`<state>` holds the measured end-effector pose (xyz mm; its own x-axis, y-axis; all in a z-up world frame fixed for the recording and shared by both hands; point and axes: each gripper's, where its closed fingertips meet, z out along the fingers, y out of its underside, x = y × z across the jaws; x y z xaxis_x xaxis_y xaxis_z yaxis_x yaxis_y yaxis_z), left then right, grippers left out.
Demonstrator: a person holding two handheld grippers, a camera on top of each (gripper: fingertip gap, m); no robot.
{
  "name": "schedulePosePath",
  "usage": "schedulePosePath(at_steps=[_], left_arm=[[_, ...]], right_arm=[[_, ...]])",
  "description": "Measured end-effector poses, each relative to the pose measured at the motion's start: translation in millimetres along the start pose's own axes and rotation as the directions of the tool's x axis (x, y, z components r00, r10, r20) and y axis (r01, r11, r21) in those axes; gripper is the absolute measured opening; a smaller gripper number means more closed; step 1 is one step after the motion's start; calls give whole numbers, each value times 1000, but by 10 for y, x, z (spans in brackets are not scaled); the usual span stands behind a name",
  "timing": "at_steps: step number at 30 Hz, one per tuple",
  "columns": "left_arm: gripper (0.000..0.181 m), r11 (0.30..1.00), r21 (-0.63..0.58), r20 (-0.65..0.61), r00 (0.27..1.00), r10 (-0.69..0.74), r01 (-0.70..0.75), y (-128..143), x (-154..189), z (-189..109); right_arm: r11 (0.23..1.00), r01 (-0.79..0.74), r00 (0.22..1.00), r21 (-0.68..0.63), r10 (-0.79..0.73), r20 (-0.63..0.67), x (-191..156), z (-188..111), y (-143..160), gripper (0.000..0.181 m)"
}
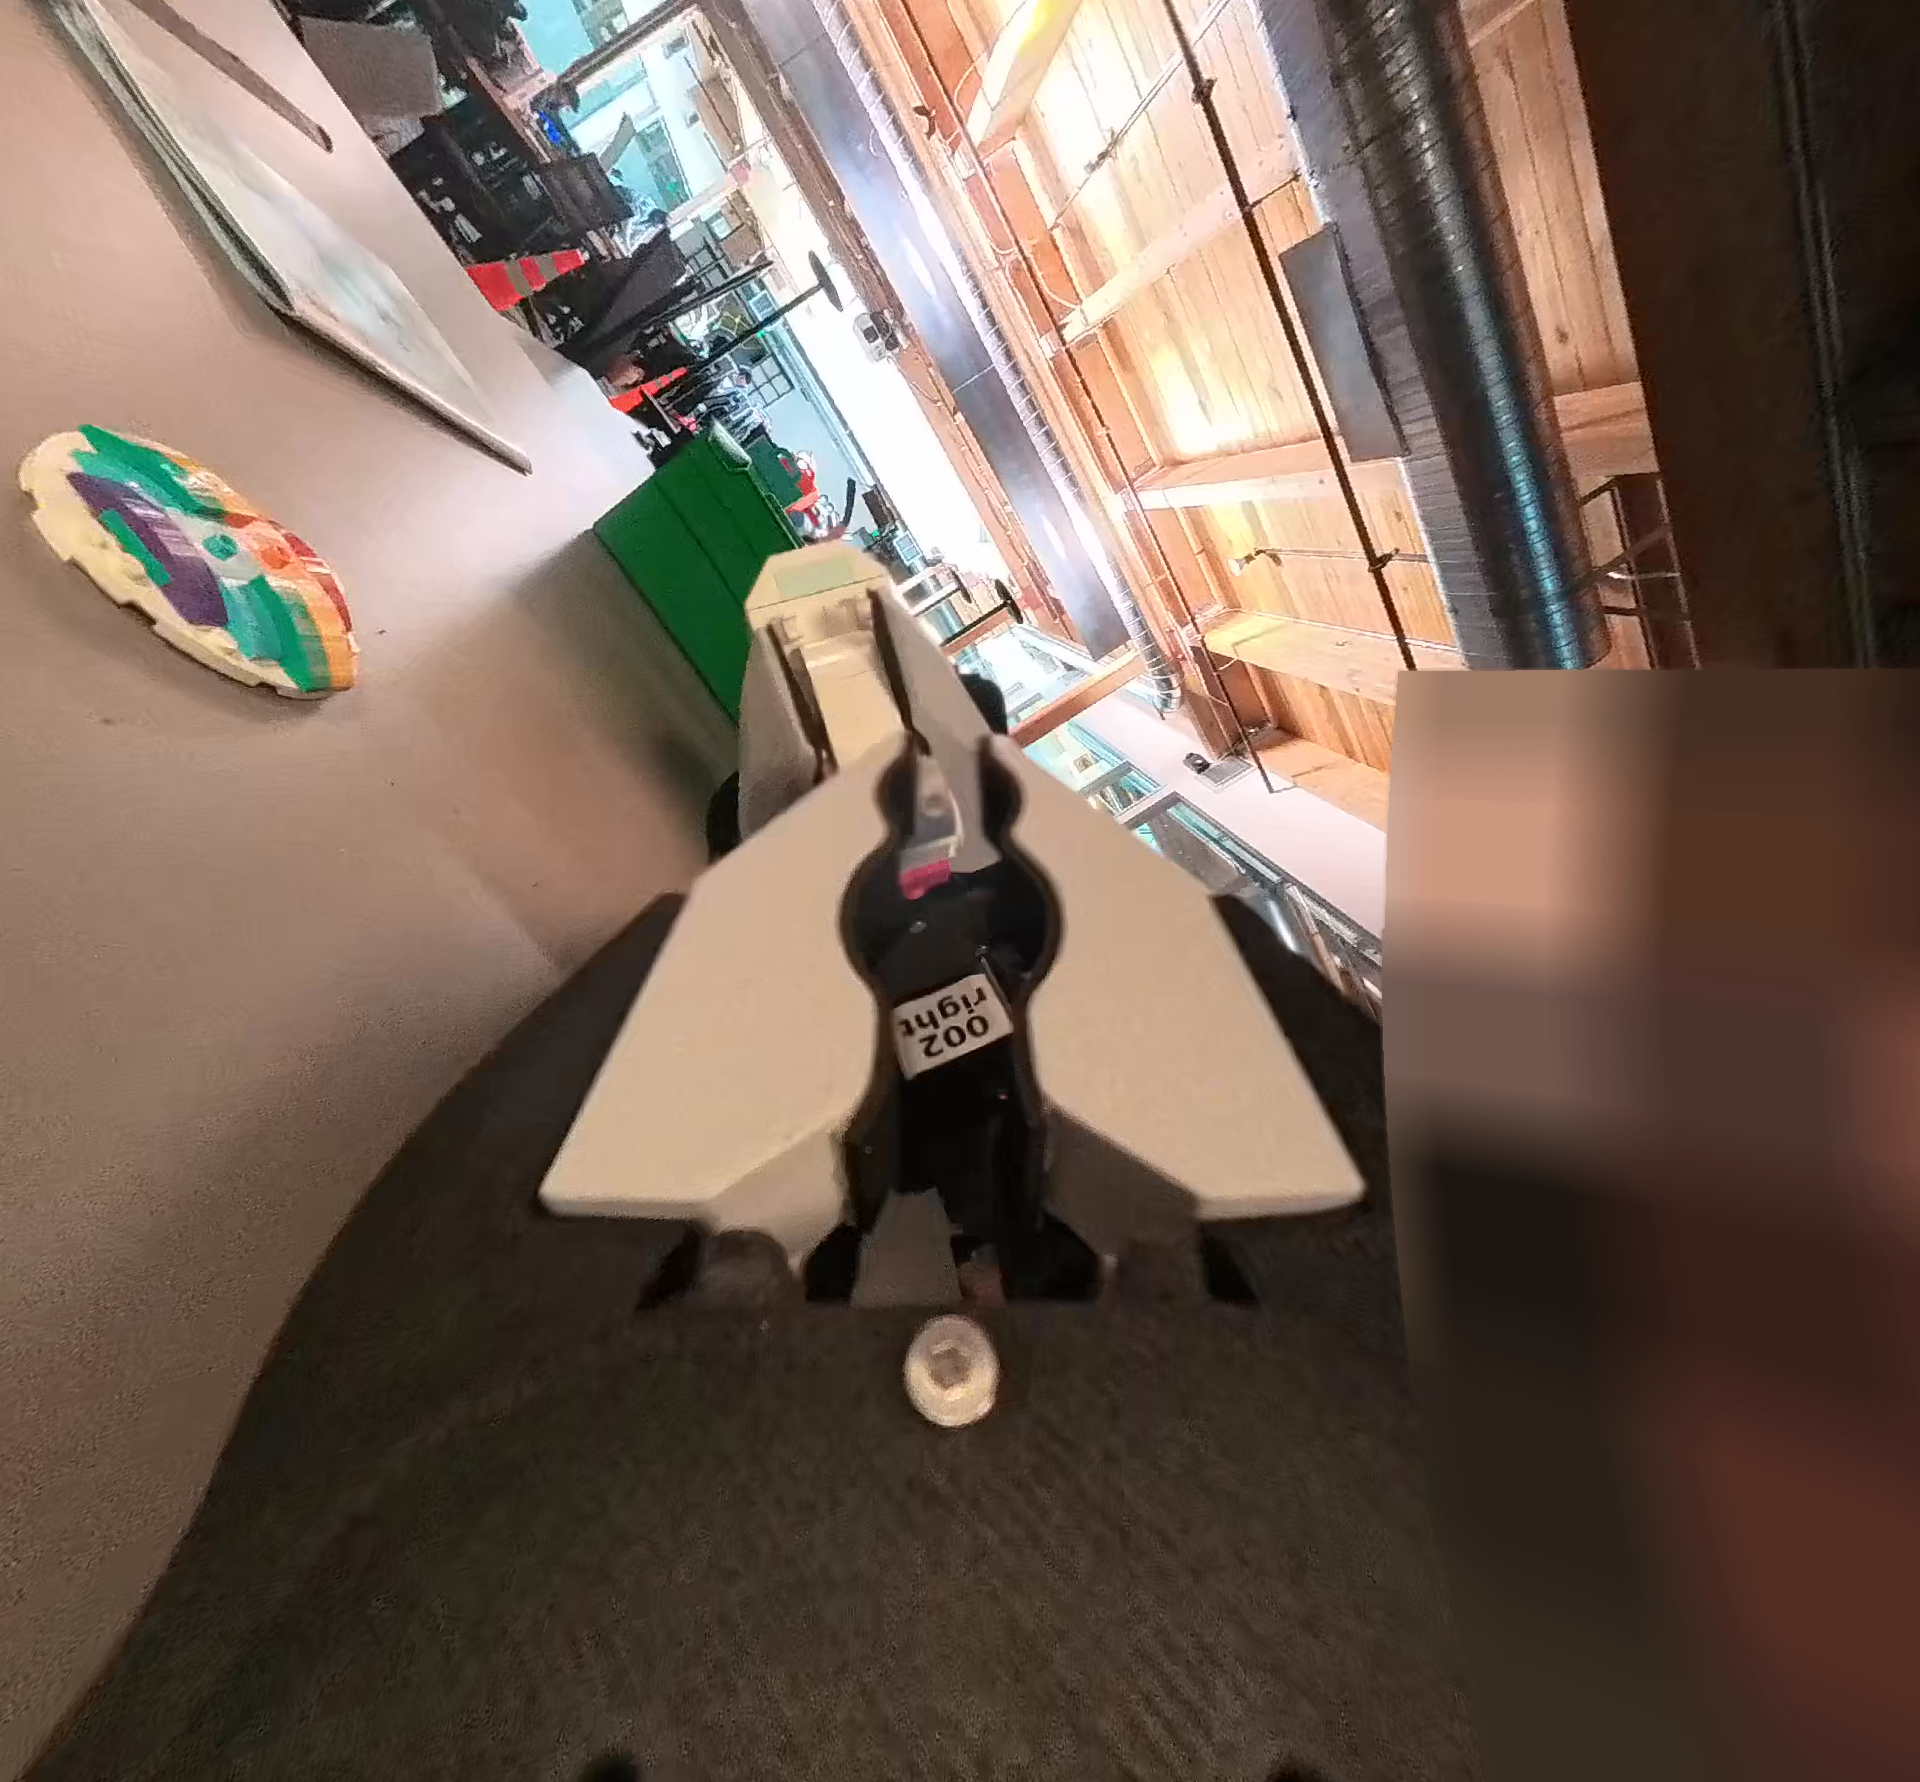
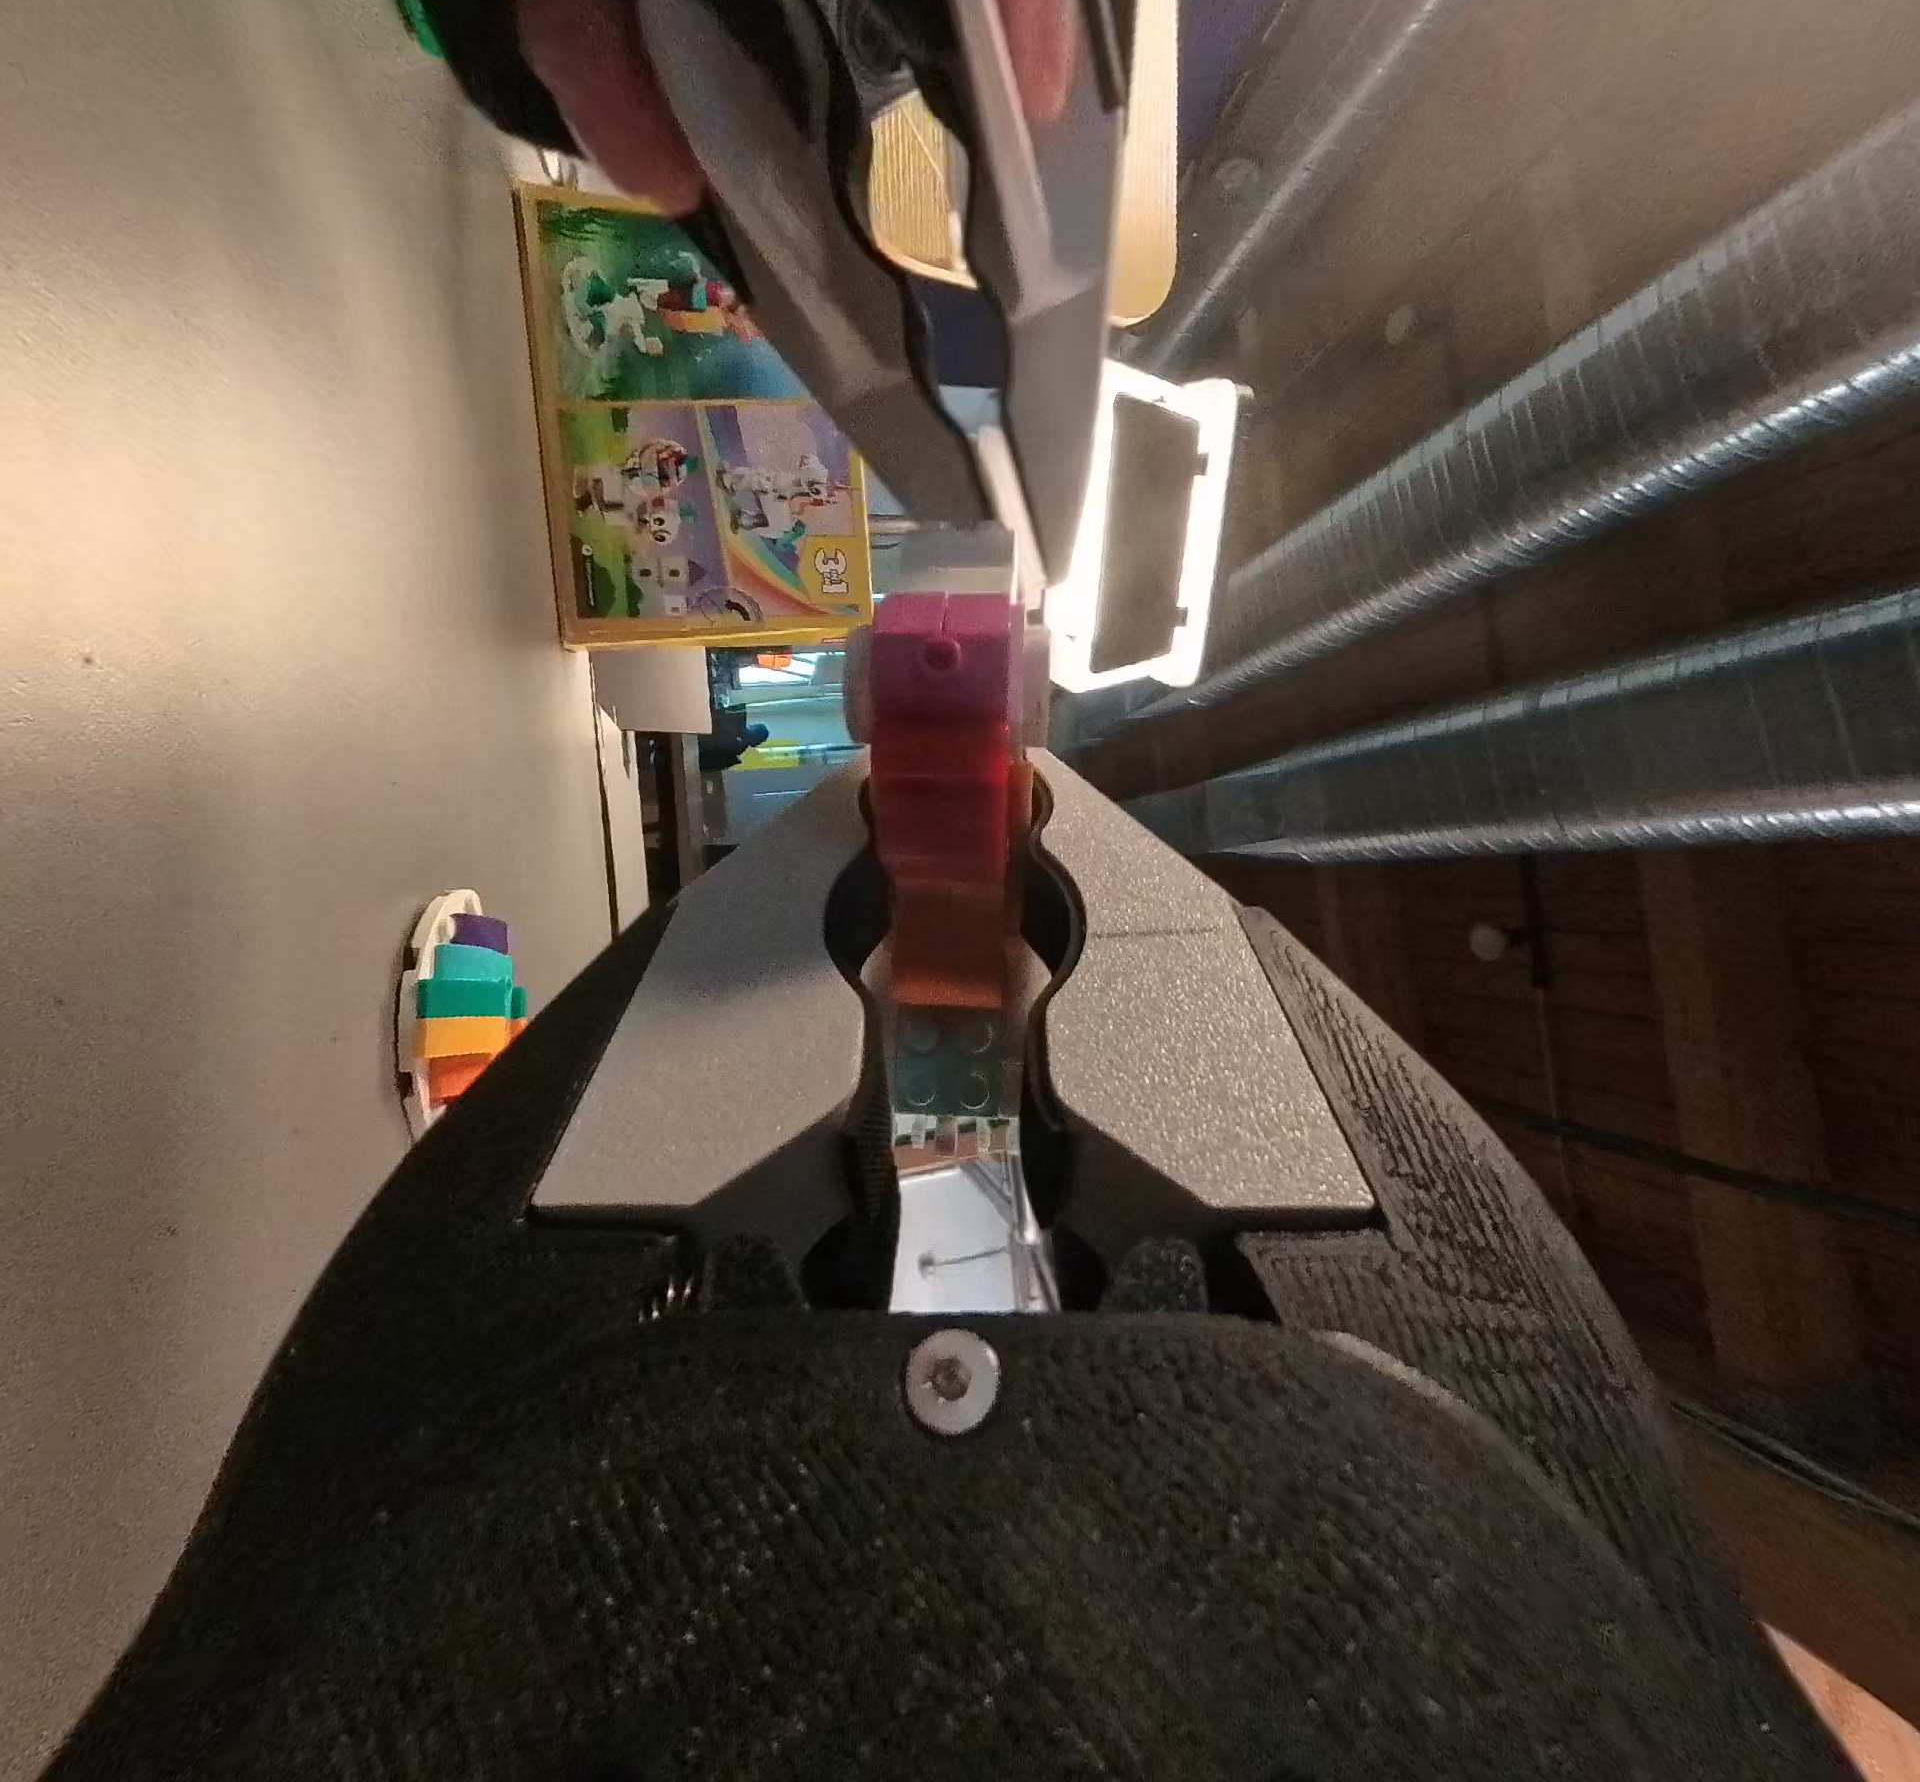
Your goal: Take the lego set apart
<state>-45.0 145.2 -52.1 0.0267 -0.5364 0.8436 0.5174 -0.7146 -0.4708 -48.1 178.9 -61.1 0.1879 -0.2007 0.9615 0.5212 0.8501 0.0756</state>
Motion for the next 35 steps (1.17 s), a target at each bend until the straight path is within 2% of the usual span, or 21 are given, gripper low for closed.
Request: schedulePosePath(at_steps=[3,5,12,15,18,20,21,23,26,29,31,35], left_arm=[[37,998,-10,-39,998,-55,55,3,31,-4],[35,996,-9,-48,995,-86,86,0,18,-21],[19,995,-66,26,997,-71,73,102,-76,1],[17,995,-75,50,997,-66,70,107,-98,-13],[16,998,-46,94,995,-28,32,69,-157,-26],[16,999,-34,95,995,-14,18,49,-160,-29],[16,1000,-28,92,996,-11,14,40,-153,-30],[16,999,-42,98,995,3,1,60,-154,-27],[15,998,-30,68,996,55,-53,28,-48,-11],[15,985,-9,113,978,172,-173,-60,20,-105],[15,978,12,117,971,207,-210,-125,76,-152],[15,933,-16,117,926,360,-360,-109,208,-94]], right_arm=[[1000,7,1000,-3,-7,-5,6,-1,-4,18],[1000,10,1000,-3,-10,-6,8,-4,-1,18],[1000,26,1000,0,-26,-11,15,-10,-10,18],[999,49,999,9,-49,-10,4,-16,-25,18],[998,58,998,23,-59,31,-65,-3,-75,38],[996,86,995,29,-87,44,-103,-3,-109,41],[995,98,994,28,-99,45,-113,-4,-117,40],[996,85,996,7,-85,35,-79,5,-96,25],[994,-81,994,-77,87,71,-19,26,36,21],[930,-299,952,-214,307,4,166,-10,514,19],[932,-284,957,-225,288,-14,220,-65,627,19],[970,-173,983,-169,181,35,85,-31,406,19]])
